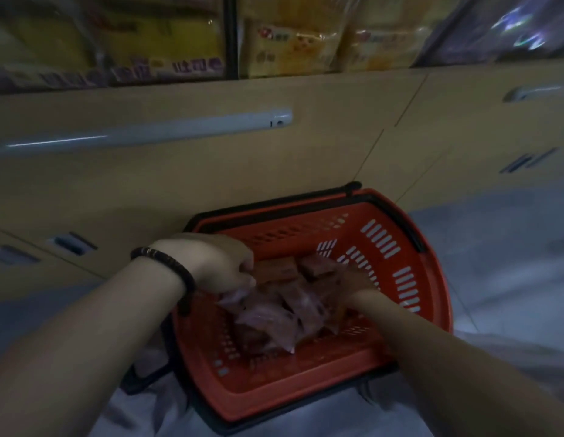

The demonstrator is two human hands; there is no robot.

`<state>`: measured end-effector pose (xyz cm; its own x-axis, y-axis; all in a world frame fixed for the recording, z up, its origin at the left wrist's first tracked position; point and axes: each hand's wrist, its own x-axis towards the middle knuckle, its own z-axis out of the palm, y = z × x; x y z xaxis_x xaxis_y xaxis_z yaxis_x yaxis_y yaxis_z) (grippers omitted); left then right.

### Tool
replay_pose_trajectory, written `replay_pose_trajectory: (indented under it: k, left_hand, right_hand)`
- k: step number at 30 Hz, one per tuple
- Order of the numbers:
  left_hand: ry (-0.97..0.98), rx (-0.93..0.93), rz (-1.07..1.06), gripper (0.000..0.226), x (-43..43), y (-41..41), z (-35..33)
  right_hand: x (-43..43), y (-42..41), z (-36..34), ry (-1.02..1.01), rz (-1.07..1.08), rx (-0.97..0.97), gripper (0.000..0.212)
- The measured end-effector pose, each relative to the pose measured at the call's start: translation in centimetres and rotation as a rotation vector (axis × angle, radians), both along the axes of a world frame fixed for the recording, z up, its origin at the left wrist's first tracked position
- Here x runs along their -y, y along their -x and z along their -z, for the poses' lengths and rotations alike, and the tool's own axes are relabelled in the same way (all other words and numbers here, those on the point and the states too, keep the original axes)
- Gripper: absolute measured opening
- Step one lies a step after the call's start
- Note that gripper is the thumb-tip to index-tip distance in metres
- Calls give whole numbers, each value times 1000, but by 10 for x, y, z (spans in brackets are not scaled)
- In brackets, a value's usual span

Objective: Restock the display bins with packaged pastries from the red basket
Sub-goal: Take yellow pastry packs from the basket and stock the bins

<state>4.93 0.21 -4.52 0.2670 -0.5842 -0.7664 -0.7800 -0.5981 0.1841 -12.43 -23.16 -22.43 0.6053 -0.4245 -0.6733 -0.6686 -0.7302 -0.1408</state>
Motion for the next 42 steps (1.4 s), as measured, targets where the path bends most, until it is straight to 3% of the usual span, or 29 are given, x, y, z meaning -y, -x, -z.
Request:
replay_pose_trajectory:
  k: [3,5,9,11,16,24,29,32,36,39,42]
  left_hand:
    - [15,11,-31,52,0,-4,-1]
    - [15,0,-48,53,0,-4,-1]
    - [11,-5,-49,53,3,-2,-1]
    - [13,-9,-54,52,4,-1,-2]
    - [15,-6,-47,48,5,0,0]
    - [17,-6,-45,45,8,2,0]
    - [15,-6,-47,46,6,1,3]
    - [25,-7,-45,43,6,-1,6]
    - [49,-17,-62,41,4,-8,7]
    - [27,7,-44,46,2,-12,4]
    - [22,15,-28,44,3,-12,0]
  right_hand:
    - [7,-6,37,112,186,21,106]
    - [15,-7,62,112,169,50,118]
    - [-15,-25,28,285,-85,166,92]
    - [-27,-35,29,248,-263,171,86]
    - [-49,-52,42,171,-383,122,72]
    - [-40,-57,50,231,-427,143,66]
    - [-27,-66,54,215,-460,43,57]
    - [-8,-57,55,253,-562,168,54]
    - [8,-60,28,253,-584,304,52]
    - [18,-67,-13,96,-550,241,59]
    - [26,-72,-49,40,-539,308,57]
